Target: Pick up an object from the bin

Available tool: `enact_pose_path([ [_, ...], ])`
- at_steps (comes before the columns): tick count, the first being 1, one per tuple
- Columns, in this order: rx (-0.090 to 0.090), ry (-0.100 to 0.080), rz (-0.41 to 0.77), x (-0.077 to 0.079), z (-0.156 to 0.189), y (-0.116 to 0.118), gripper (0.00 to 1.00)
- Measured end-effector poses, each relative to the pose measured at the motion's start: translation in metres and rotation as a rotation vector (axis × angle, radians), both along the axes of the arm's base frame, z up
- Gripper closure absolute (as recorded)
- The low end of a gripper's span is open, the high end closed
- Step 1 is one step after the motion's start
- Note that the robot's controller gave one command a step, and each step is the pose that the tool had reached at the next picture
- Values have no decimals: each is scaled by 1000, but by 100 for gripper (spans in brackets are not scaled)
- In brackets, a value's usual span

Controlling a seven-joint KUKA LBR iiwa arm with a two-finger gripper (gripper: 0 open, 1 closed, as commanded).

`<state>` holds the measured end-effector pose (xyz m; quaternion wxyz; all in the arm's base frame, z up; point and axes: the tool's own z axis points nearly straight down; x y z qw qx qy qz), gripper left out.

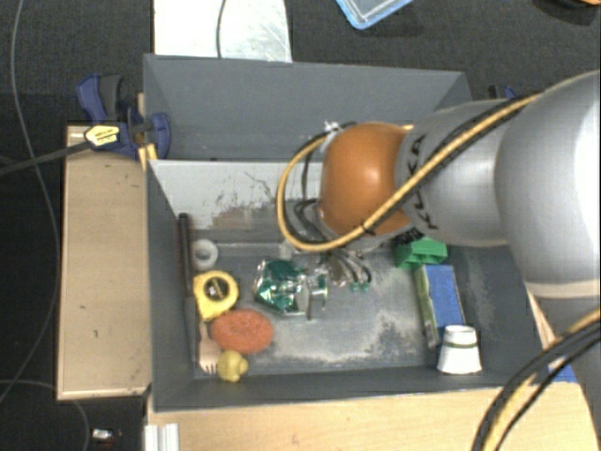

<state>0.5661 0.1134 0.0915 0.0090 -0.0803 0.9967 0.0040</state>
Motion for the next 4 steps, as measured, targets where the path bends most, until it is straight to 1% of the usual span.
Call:
enact_pose_path([
  [1, 2, -12, -3, 0, 184, -14, 100],
  [2, 1, -4, -3, -1, 179, -14, 100],
  [3, -1, -12, 104, -2, 137, 5, 100],
  [4, -1, -15, 172, -6, 57, 32, 100],
])
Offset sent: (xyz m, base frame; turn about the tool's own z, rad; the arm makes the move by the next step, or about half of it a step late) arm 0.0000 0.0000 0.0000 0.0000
